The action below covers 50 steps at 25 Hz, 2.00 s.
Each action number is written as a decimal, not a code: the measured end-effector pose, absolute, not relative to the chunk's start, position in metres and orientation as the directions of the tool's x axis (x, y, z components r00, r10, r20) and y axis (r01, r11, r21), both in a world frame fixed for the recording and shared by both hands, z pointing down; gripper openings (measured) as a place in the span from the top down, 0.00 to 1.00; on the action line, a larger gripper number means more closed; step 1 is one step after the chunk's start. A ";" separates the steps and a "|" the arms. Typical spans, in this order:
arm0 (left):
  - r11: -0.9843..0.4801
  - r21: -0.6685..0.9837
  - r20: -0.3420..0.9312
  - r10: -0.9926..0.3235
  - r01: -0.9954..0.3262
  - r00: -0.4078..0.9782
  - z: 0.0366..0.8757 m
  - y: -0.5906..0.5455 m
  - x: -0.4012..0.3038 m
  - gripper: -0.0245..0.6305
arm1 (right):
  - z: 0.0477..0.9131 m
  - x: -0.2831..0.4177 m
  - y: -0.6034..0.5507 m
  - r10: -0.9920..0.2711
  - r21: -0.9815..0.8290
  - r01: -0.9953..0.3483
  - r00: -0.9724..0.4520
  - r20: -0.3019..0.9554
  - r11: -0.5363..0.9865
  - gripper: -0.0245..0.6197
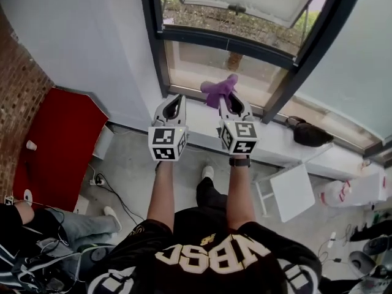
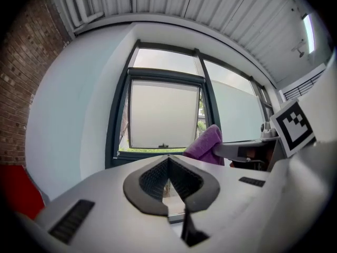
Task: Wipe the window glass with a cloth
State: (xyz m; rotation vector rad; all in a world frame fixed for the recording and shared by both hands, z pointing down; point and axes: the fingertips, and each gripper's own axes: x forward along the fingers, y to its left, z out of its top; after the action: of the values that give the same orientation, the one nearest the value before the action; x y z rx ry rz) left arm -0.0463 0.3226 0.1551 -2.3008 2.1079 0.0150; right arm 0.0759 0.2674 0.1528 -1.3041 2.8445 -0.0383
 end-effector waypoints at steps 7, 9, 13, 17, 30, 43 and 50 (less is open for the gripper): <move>-0.034 0.003 -0.025 -0.999 -0.999 0.034 0.139 0.188 -0.080 0.93 | 0.137 0.050 0.117 -0.736 -0.059 -0.735 -0.677 -0.003 0.676 0.83; -0.035 0.001 -0.018 -0.999 -0.999 0.035 0.144 0.164 -0.086 0.93 | 0.147 0.038 0.096 -0.722 -0.051 -0.722 -0.691 0.020 0.690 0.83; -0.020 0.013 0.019 -1.000 -1.000 0.021 0.165 0.128 -0.100 0.93 | 0.172 0.017 0.065 -0.701 -0.064 -0.704 -0.710 0.067 0.707 0.83; -0.002 0.010 0.049 -0.999 -1.000 0.002 0.187 0.102 -0.126 0.93 | 0.202 -0.014 0.046 -0.677 -0.081 -0.687 -0.725 0.122 0.722 0.83; 0.010 -0.016 0.057 -0.998 -1.000 -0.010 0.278 0.056 -0.272 0.93 | 0.346 -0.167 -0.064 -0.740 -0.091 -0.772 -0.630 0.236 0.629 0.83; -0.166 0.069 0.154 -0.972 -0.984 0.175 0.340 0.040 -0.311 0.93 | 0.422 -0.348 -0.145 -0.708 0.056 -0.718 -0.664 0.241 0.693 0.83; -0.074 0.075 0.190 -0.978 -0.994 0.087 0.361 0.051 -0.293 0.93 | 0.433 -0.289 -0.188 -0.768 -0.061 -0.793 -0.604 0.213 0.606 0.83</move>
State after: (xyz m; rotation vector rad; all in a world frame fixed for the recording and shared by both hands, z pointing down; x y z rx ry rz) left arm -0.2934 0.0512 0.3611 -2.4431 2.2527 -0.1490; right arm -0.2889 -0.1879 0.4332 -1.4509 2.9615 -0.2481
